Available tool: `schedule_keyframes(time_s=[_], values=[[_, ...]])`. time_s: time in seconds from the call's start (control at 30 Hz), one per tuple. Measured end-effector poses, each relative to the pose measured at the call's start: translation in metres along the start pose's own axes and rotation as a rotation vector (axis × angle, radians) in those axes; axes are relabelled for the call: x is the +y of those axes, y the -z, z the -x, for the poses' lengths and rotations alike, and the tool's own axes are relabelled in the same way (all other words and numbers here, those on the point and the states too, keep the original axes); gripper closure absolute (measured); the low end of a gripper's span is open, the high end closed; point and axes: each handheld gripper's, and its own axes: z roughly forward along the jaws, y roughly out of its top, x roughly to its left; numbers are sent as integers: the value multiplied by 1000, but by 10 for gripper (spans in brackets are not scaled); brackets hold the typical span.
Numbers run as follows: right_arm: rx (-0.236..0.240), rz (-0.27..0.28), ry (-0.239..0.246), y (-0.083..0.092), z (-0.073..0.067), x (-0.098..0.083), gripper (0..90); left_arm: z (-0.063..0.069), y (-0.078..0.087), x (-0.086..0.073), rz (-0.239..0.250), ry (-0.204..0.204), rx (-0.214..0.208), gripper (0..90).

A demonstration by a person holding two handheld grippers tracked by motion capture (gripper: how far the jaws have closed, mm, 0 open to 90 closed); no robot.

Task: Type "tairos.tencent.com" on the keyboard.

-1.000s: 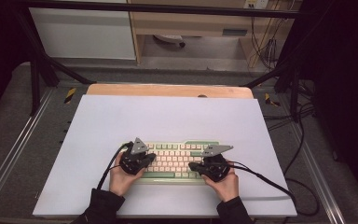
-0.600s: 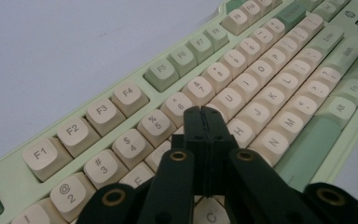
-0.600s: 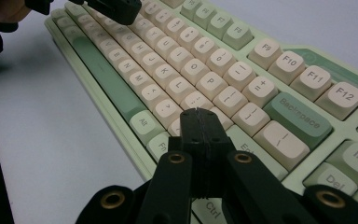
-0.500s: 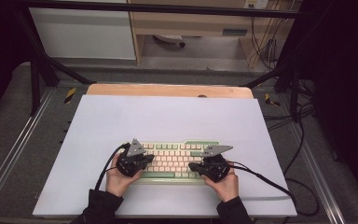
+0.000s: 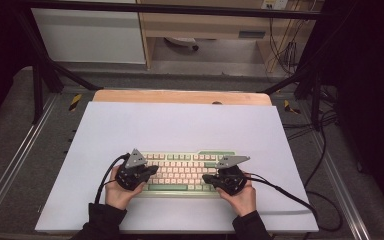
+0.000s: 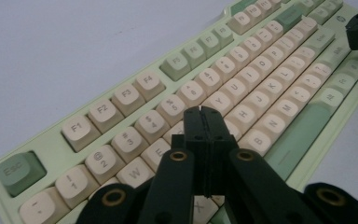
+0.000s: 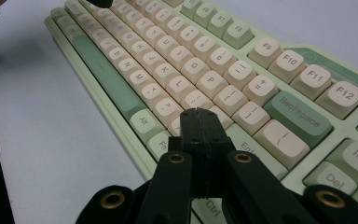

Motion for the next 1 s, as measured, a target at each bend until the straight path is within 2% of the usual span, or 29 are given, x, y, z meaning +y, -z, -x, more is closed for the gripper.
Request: schedule_keyframes(time_s=[0.57, 1.0], values=[[4, -3, 0, -1, 0, 0, 900, -14, -2, -5, -18, 28, 39, 900], [4, -3, -1, -2, 0, 0, 900, -15, -12, -5, -34, 25, 50, 900]])
